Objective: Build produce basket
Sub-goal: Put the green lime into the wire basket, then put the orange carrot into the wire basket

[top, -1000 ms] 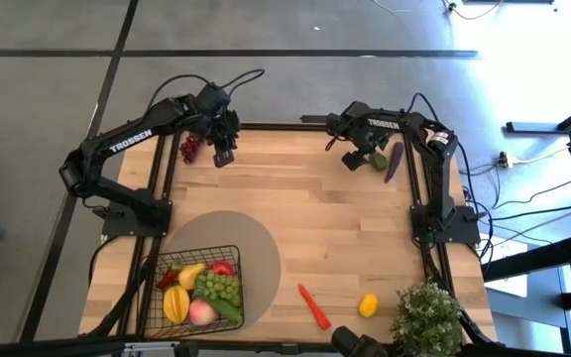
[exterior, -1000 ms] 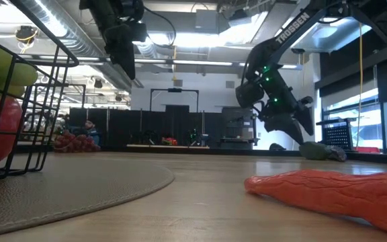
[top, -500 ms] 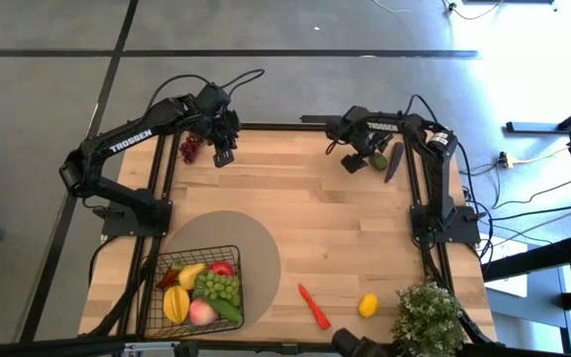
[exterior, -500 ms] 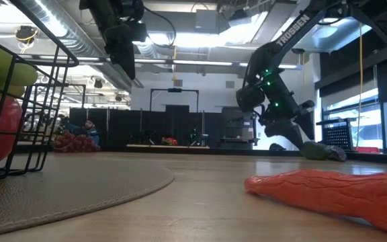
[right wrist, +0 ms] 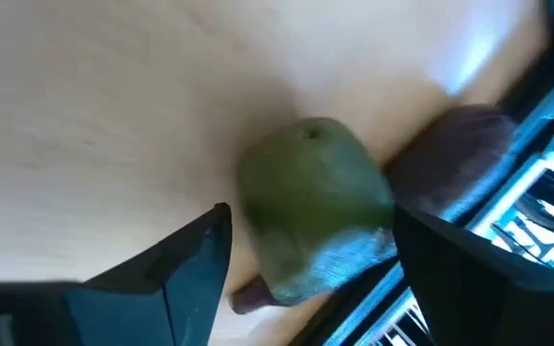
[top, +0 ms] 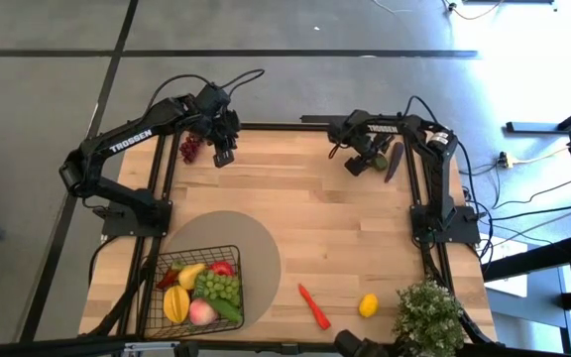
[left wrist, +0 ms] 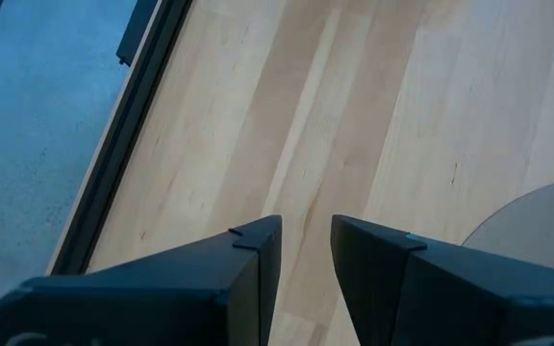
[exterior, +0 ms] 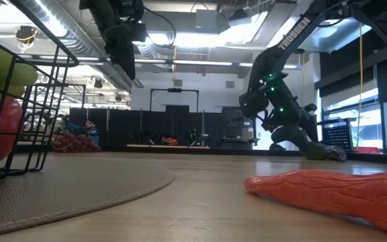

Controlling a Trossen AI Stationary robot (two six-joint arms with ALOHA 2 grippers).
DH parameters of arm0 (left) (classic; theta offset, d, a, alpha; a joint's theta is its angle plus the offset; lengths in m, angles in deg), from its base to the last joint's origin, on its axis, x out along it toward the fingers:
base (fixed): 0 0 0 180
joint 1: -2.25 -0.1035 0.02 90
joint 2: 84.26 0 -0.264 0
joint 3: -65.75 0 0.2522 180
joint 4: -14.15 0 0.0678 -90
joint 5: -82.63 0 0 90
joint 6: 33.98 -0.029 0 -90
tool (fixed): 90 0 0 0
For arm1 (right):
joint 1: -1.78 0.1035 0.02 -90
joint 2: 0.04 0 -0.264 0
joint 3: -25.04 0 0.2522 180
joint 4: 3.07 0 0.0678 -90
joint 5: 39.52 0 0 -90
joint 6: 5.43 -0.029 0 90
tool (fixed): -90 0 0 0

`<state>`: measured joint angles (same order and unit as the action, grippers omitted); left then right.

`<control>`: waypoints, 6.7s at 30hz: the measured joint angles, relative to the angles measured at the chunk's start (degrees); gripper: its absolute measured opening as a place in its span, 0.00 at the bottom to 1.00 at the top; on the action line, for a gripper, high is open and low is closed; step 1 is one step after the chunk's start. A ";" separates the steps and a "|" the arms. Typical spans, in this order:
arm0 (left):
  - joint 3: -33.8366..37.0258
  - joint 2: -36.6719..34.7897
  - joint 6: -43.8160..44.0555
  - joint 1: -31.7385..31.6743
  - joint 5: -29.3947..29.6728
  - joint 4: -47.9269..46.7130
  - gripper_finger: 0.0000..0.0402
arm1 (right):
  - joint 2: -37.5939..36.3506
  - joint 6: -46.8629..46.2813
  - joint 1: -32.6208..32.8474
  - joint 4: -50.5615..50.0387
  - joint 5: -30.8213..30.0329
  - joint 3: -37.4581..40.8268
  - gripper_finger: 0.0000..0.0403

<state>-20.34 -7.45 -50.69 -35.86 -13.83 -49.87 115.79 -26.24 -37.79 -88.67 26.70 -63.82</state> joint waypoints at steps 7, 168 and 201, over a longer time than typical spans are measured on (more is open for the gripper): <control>0.00 0.00 0.00 0.00 0.02 0.00 0.21 | 0.00 1.80 0.14 2.16 3.81 2.04 0.60; 0.00 -31.20 -4.98 16.51 -4.96 -17.05 0.21 | 19.85 3.28 47.71 67.81 46.00 -37.45 0.57; 0.00 -31.21 3.98 16.52 -4.96 -18.45 0.21 | 16.28 15.03 48.72 36.96 31.43 -52.88 0.59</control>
<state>-20.34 -38.66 -46.71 -19.33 -18.79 -68.32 132.08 -11.20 10.93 -51.70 58.14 -116.70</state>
